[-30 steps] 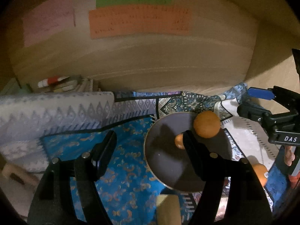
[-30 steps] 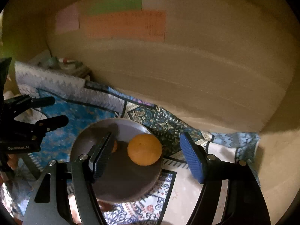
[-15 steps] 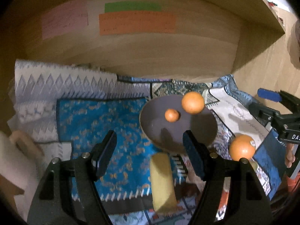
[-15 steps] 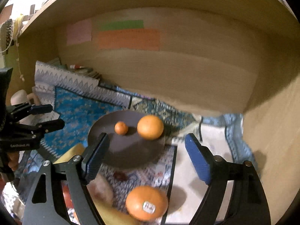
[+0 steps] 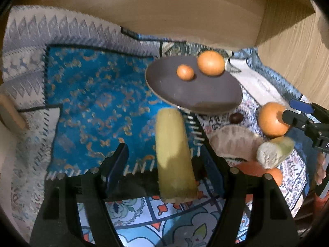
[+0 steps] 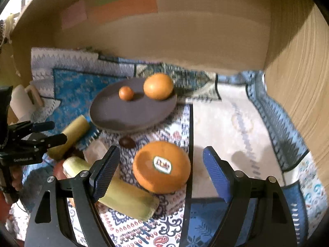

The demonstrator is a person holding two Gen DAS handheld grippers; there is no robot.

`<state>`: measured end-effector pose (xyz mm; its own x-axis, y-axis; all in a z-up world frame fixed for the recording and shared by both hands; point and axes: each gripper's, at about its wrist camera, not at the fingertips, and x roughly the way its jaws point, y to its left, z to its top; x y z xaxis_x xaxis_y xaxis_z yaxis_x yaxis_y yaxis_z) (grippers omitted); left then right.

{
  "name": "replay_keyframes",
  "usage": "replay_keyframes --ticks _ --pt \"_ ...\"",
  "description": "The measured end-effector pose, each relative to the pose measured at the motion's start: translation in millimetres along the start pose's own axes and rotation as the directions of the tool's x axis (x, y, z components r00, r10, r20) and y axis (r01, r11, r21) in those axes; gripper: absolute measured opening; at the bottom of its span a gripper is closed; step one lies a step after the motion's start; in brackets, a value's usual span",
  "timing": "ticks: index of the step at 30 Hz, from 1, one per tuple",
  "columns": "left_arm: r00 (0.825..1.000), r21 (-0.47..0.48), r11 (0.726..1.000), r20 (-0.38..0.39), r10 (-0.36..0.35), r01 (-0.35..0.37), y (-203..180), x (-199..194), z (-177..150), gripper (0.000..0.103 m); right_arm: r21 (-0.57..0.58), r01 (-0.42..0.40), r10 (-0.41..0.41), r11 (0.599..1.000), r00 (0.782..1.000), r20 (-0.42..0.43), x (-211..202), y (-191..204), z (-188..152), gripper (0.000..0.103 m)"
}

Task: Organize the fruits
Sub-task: 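Grasp the yellow cylinder with the left tool while the right tool grasps the Dole orange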

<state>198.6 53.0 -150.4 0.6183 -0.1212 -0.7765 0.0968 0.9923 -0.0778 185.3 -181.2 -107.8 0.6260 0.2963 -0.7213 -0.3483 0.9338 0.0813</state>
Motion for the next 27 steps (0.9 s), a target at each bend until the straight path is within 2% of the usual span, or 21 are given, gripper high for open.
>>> replay_keyframes --ticks 3,7,10,16,19,21,27 --pt "1.000 -0.002 1.000 -0.015 0.006 -0.006 -2 7 0 0.071 0.007 -0.005 0.005 1.000 1.000 -0.023 6 -1 -4 0.080" --pt "0.999 -0.006 1.000 -0.042 -0.002 0.002 -4 19 3 0.060 0.016 -0.004 0.005 1.000 0.999 -0.048 13 -3 -7 0.080" --pt "0.998 -0.022 1.000 -0.060 -0.022 0.020 -2 26 6 0.057 0.023 -0.013 0.014 1.000 0.998 -0.063 16 -5 -9 0.080" --pt "0.997 -0.014 1.000 -0.071 -0.006 0.005 -1 37 10 0.050 0.046 -0.036 0.039 0.998 0.996 -0.077 20 -10 -8 0.080" --pt "0.997 0.004 1.000 -0.072 -0.002 0.002 -5 40 12 0.040 0.068 -0.077 0.082 0.995 0.993 -0.081 21 -12 -7 0.074" --pt "0.997 0.004 1.000 -0.073 -0.006 0.006 -5 42 13 0.039 0.067 -0.092 0.098 0.993 0.992 -0.083 20 -12 -7 0.068" --pt "0.997 -0.017 0.999 -0.076 -0.028 0.027 -1 38 13 0.038 0.036 -0.079 0.082 0.996 0.993 -0.082 19 -7 -7 0.067"
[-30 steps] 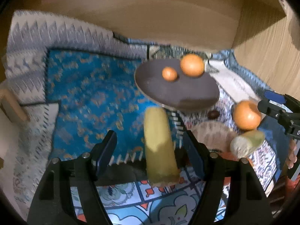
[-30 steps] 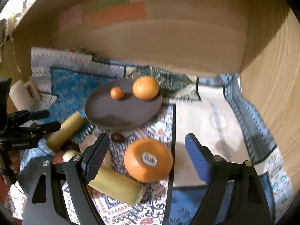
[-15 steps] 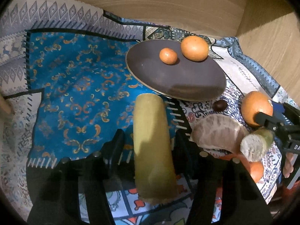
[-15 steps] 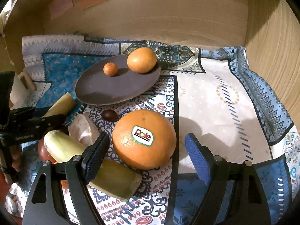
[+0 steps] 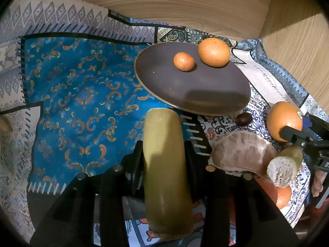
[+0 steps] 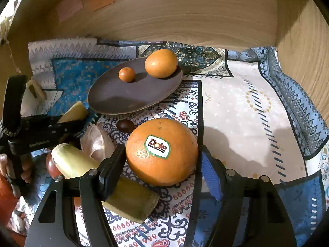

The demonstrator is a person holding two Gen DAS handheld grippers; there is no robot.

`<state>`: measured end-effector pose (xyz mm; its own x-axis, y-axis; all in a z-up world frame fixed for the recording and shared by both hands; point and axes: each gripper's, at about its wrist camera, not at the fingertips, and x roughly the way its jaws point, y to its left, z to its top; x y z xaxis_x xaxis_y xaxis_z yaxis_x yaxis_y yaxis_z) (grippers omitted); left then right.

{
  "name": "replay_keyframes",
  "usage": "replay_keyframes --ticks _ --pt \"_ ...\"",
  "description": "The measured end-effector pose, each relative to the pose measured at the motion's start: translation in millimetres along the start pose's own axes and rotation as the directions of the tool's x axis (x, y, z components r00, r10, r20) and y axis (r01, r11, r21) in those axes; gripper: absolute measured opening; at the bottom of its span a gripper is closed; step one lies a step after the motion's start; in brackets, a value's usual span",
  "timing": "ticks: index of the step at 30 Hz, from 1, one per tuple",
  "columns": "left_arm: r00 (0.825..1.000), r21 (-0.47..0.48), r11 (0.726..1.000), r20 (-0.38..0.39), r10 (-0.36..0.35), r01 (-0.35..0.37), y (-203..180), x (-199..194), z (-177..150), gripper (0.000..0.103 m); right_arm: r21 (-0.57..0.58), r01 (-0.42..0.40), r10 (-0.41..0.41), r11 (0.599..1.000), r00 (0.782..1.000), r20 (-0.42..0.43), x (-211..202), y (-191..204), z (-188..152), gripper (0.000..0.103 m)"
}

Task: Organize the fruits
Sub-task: 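Grasp the yellow cylinder with the left tool while the right tool grasps the Dole orange, then lower the yellow cylinder and Dole orange onto the dark plate, open both tools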

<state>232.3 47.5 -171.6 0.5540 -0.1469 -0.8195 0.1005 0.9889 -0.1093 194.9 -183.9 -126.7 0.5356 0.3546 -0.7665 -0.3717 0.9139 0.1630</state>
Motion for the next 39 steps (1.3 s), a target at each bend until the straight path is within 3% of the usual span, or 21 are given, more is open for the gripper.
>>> replay_keyframes --ticks 11,27,39 --pt "0.997 0.000 1.000 0.072 -0.007 0.007 0 -33 7 0.038 0.007 0.000 0.000 1.000 0.999 0.040 -7 -1 15 0.067" --pt "0.983 -0.006 1.000 0.182 -0.022 0.023 2 -60 51 0.036 -0.050 -0.003 0.008 0.999 0.994 0.110 -9 10 56 0.067" --pt "0.986 0.007 1.000 0.165 -0.025 0.024 0 -41 80 0.036 -0.111 -0.019 0.031 0.994 0.994 0.106 10 24 84 0.067"
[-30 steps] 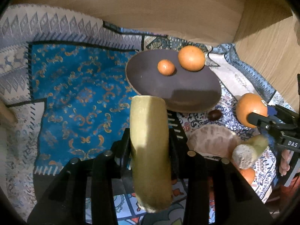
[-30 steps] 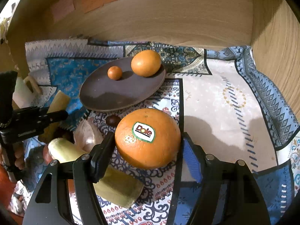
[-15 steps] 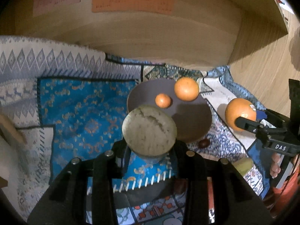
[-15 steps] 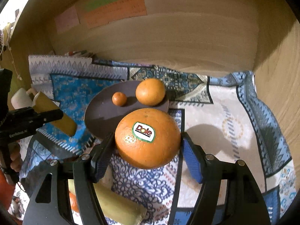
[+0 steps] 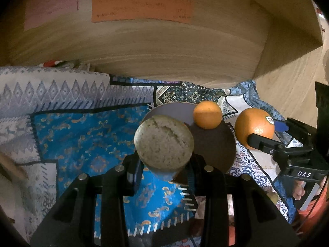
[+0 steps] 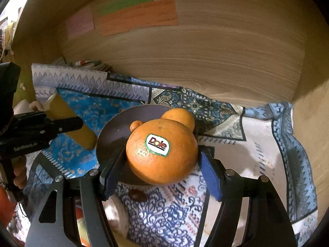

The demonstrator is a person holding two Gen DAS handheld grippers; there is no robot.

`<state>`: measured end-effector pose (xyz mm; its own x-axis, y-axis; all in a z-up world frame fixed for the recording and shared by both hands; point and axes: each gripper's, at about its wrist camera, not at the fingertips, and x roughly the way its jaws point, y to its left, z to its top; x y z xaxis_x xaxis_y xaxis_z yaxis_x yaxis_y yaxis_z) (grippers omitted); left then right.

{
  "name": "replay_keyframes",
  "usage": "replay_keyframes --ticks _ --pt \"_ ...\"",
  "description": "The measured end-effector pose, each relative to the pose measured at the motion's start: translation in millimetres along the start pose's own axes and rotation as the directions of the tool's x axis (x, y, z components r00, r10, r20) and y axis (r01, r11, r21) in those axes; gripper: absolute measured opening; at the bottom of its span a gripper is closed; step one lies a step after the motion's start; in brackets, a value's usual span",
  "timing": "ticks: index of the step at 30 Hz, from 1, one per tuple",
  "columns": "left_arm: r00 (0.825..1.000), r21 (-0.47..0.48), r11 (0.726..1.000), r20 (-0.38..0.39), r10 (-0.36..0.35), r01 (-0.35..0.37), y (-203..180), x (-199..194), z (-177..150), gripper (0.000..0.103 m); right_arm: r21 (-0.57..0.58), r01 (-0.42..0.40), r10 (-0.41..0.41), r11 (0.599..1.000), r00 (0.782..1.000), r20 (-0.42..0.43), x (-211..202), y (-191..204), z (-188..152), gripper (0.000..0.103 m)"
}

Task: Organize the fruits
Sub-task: 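Lower the yellow cylinder and Dole orange onto the dark plate, open both tools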

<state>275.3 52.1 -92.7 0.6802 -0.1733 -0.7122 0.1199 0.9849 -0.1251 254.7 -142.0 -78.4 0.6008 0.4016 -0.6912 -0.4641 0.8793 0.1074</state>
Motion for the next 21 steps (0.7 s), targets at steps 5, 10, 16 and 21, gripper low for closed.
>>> replay_keyframes --ticks 5,10,16,21 --pt "1.000 0.023 1.000 -0.030 -0.002 0.003 -1 18 7 0.036 -0.003 -0.009 0.009 1.000 1.000 -0.023 14 -2 6 0.067" --pt "0.999 0.044 0.999 -0.032 -0.007 0.009 -3 27 13 0.036 0.003 -0.014 0.014 1.000 0.998 -0.053 30 -4 7 0.067" --pt "0.999 0.027 0.999 -0.042 -0.019 0.020 0 42 25 0.036 0.007 -0.029 0.030 1.000 0.994 -0.107 52 -5 3 0.067" --pt "0.998 0.010 1.000 -0.064 -0.028 0.028 2 59 33 0.036 -0.011 -0.033 0.032 0.999 0.993 -0.113 58 -3 -2 0.067"
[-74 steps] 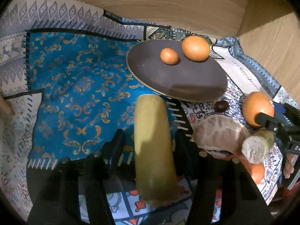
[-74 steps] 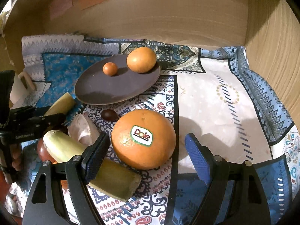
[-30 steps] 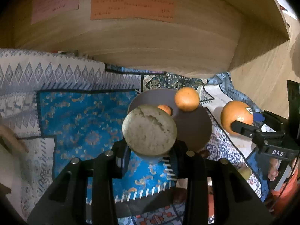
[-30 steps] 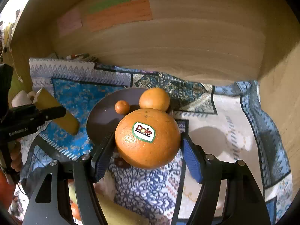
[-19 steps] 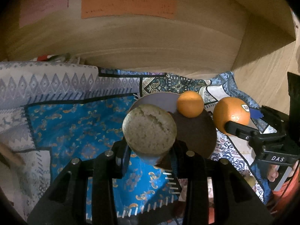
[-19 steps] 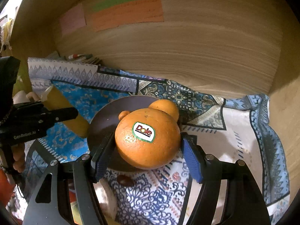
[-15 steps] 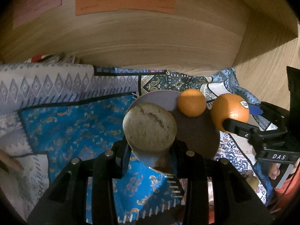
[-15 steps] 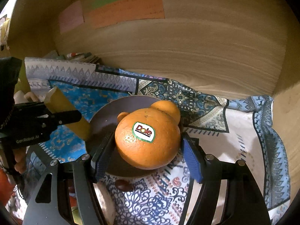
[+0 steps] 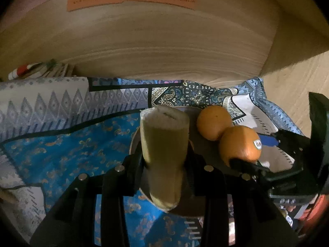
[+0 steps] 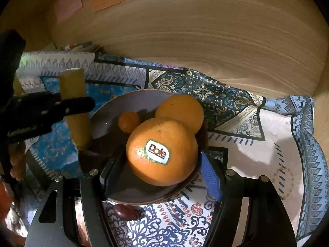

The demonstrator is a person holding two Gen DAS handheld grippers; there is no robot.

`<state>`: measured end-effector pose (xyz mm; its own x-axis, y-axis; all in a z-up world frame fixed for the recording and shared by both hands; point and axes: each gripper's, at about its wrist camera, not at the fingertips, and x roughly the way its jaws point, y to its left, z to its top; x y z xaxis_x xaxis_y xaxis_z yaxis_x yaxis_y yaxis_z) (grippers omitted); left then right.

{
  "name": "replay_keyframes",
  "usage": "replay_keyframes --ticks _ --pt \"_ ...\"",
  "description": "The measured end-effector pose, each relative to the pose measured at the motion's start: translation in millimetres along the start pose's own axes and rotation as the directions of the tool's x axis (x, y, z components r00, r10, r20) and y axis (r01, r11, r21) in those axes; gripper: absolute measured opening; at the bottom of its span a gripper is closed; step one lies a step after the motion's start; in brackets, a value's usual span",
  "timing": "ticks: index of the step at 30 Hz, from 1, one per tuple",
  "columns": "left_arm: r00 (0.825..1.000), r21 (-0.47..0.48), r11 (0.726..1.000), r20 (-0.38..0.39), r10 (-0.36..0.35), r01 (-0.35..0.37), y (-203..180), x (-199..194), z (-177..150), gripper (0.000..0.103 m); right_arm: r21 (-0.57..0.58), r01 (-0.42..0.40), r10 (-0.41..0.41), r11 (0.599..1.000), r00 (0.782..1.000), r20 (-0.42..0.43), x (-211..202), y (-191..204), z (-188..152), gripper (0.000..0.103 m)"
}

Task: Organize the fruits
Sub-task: 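Lower the yellow cylinder and Dole orange onto the dark plate, open both tools, then grasp the red tomato with the left tool while the right tool grasps the green corn cob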

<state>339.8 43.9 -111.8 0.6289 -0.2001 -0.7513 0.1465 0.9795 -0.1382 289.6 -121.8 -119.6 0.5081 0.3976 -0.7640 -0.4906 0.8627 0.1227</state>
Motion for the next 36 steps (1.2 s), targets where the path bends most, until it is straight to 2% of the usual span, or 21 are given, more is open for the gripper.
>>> replay_keyframes --ticks 3,8,13,16,17,21,23,25,30,36 --pt "1.000 -0.008 1.000 -0.007 -0.001 0.001 1 10 3 0.036 -0.007 -0.009 0.009 1.000 0.999 -0.037 9 0 -4 0.067" --pt "1.000 -0.011 1.000 -0.021 0.003 -0.003 1 21 6 0.036 -0.018 -0.009 0.009 1.000 0.999 -0.045 10 1 -3 0.068" --pt "0.998 0.004 0.999 -0.020 0.053 -0.053 1 24 6 0.038 -0.021 -0.009 0.008 1.000 0.999 -0.042 8 0 -2 0.068" --pt "0.998 -0.012 0.998 -0.022 0.057 -0.057 7 20 4 0.043 -0.024 0.012 -0.012 1.000 1.000 0.005 -3 1 1 0.080" --pt "0.998 -0.019 0.998 -0.020 0.056 -0.057 8 18 3 0.043 -0.024 0.018 -0.017 1.000 1.000 0.018 -6 0 2 0.084" --pt "0.998 -0.020 0.997 -0.007 0.068 -0.068 9 2 -5 0.043 -0.019 0.026 -0.025 0.999 0.998 0.063 -23 -2 5 0.084" --pt "0.997 -0.012 0.997 0.004 0.078 -0.078 7 -8 -8 0.048 -0.017 0.025 -0.024 1.000 0.997 0.078 -30 -2 7 0.084" --pt "0.995 -0.005 0.996 0.026 0.092 -0.092 5 -23 -14 0.058 -0.017 0.026 -0.025 0.999 0.995 0.096 -39 -3 7 0.084" --pt "0.994 0.008 0.995 0.057 0.097 -0.098 -4 -52 -32 0.059 -0.028 0.039 -0.035 0.999 0.991 0.128 -61 2 -2 0.084" --pt "0.993 0.012 0.995 0.071 0.093 -0.094 -18 -81 -59 0.067 -0.048 0.045 -0.038 0.998 0.989 0.145 -82 11 -21 0.084"
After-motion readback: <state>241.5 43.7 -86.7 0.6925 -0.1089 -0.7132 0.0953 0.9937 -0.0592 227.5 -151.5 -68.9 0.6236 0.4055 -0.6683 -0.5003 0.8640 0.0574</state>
